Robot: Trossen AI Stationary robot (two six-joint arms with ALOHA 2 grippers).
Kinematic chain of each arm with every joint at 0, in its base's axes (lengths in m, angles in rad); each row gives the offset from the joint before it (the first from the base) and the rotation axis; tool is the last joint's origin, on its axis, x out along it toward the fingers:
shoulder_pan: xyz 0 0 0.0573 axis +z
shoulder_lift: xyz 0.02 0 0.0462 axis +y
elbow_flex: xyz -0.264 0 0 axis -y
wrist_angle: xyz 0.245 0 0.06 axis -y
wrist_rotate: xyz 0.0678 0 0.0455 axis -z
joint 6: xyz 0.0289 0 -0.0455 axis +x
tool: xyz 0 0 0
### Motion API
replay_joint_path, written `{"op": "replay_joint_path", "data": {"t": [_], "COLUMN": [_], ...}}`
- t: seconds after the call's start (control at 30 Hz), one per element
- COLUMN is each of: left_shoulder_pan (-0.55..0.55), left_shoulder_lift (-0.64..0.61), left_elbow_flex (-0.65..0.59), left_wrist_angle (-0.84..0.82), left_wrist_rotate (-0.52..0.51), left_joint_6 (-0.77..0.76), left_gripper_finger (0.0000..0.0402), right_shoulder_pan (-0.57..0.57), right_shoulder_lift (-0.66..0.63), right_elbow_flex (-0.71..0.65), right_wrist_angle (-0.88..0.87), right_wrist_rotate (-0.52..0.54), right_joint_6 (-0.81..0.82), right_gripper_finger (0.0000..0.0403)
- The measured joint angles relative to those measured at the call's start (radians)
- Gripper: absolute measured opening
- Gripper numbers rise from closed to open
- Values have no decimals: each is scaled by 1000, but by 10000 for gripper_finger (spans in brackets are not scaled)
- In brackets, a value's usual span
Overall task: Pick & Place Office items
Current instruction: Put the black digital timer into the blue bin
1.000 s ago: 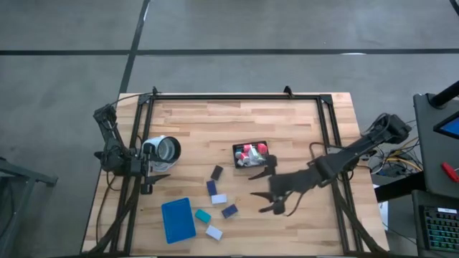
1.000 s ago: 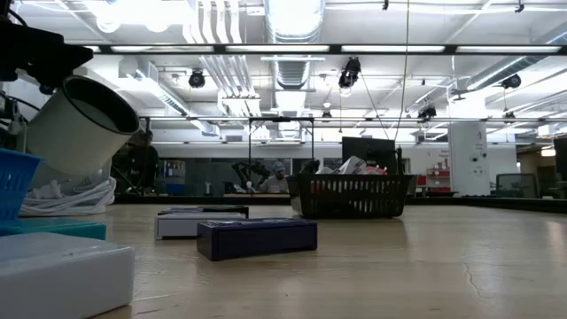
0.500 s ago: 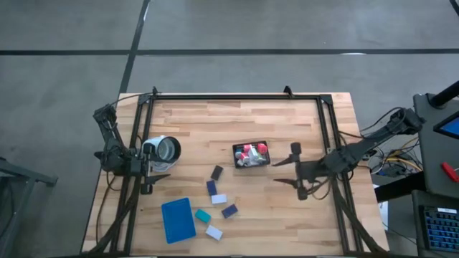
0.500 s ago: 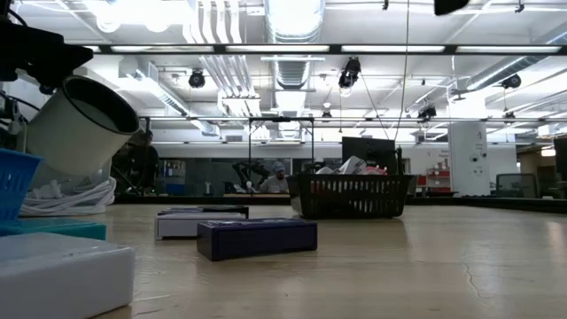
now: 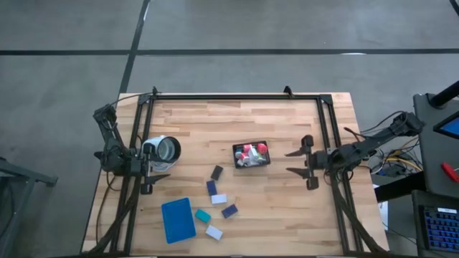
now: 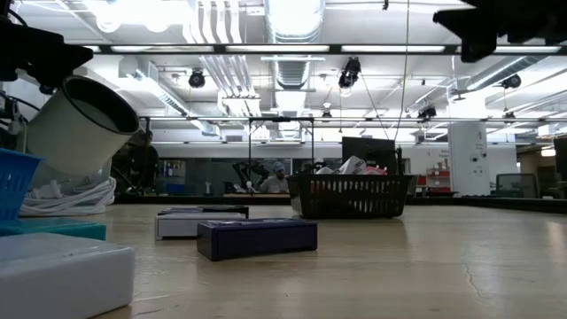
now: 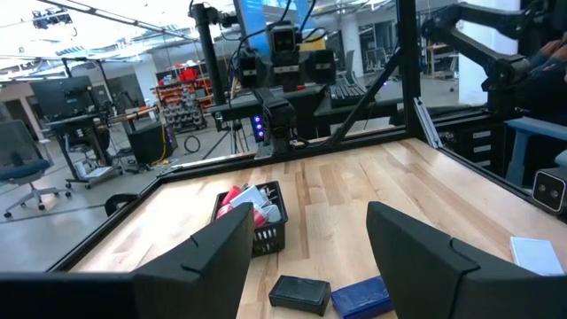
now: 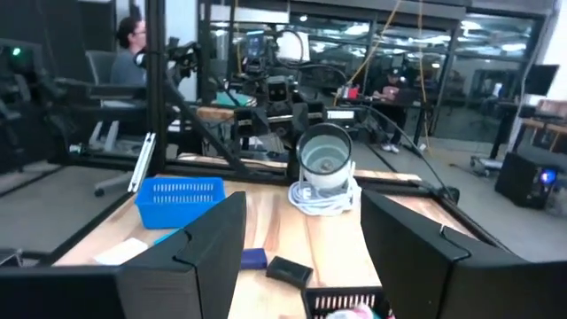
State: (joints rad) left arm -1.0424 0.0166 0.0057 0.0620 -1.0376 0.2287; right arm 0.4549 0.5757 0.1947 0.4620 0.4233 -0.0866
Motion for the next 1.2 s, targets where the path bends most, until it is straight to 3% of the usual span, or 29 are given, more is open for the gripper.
{"op": "replay_joint_path", "data": {"t": [0.17, 0.37, 0.53, 0.97, 1.2], "left_shoulder_pan": [0, 0, 0, 0, 0], "left_shoulder_lift": [0, 0, 0, 0, 0], "left_elbow_flex": [0, 0, 0, 0, 0], "left_wrist_angle": [0, 0, 0, 0, 0], "left_wrist_rotate": [0, 0, 0, 0, 0], "left_joint_6": [0, 0, 0, 0, 0], "left_gripper_finger": [225, 225, 225, 225, 225], "right_shoulder_pan": [0, 0, 1, 1, 1], "right_shoulder_lift": [-71, -147, -207, -307, -394], "right_elbow_flex": [-57, -123, -185, -186, -186], "right_wrist_angle": [4, 5, 55, 58, 74], "right_wrist_rotate": [76, 248, 257, 257, 443], "right_joint_6": [5, 39, 35, -44, -74], "right_gripper_finger": [217, 217, 217, 217, 217]}}
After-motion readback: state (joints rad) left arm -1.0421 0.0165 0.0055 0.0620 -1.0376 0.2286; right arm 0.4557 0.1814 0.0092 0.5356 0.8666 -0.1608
